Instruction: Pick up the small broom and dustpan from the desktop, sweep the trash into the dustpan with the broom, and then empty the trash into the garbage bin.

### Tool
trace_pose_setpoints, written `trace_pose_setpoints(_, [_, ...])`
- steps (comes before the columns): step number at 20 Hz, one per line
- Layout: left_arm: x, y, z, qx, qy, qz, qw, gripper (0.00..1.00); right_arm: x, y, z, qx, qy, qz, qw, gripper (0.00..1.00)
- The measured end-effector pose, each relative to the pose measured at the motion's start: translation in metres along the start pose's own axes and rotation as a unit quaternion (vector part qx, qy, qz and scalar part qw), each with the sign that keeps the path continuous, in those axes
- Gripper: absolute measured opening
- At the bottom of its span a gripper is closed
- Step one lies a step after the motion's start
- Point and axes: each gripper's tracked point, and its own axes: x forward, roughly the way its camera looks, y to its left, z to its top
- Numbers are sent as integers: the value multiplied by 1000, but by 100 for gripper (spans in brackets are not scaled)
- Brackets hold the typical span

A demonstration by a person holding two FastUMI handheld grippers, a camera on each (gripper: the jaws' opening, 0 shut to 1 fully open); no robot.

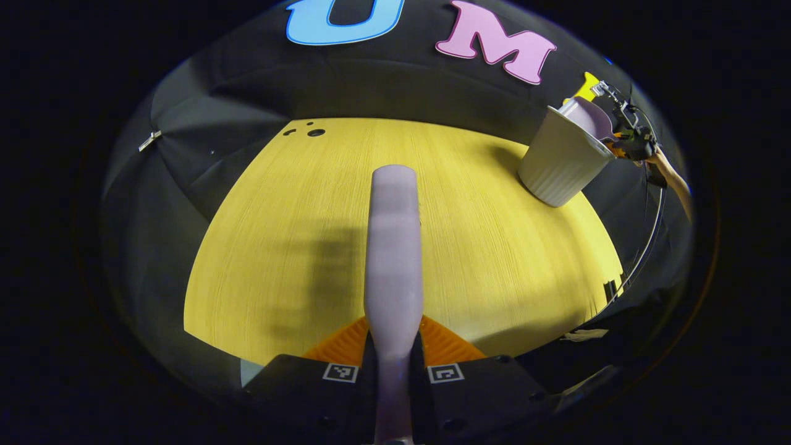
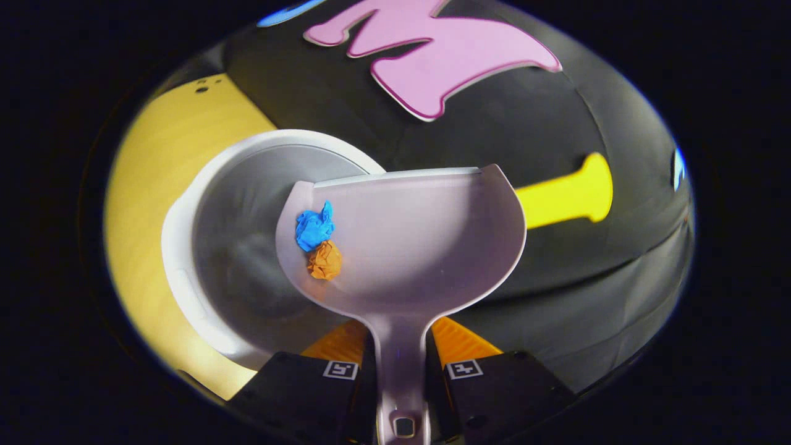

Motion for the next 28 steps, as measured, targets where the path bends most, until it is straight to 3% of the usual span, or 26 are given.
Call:
trace_pose_setpoints(3, [0, 2, 0, 11, 2, 9, 1000, 26, -4, -10, 8, -91, -38, -38, 994, 37])
trace_pose_setpoints(7, [-4, 3, 0, 15, 0, 11, 1000, 27, -12, -28, -1, -183, -62, -73, 978, 37])
trace_pose_setpoints(9, [-4, 4, -2, 7, 2, 10, 1000, 30, -12, -41, -10, -217, -73, -85, 970, 37])
trace_pose_setpoints(13, [-3, 4, -6, 9, 9, 15, 1000, 27, -11, -53, -23, -258, -79, -104, 957, 37])
trace_pose_setpoints(16, [-5, 1, -7, 26, 9, 16, 1000, 30, -11, -56, -18, -312, -79, -130, 938, 36])
trace_pose_setpoints(18, [-4, -1, -4, 27, 7, 9, 1000, 27, -11, -58, -18, -336, -81, -134, 929, 37])
trace_pose_setpoints(23, [-4, -13, 1, 30, 1, 2, 1000, 27, -7, -64, -28, -287, -71, -108, 949, 37])
trace_pose_setpoints(24, [-4, -14, 4, 27, -2, 2, 1000, 30, -9, -65, -32, -266, -68, -101, 956, 37])
trace_pose_setpoints(28, [-4, -13, 7, 35, 2, 8, 999, 27, -15, -73, -30, -130, -62, -54, 988, 37])
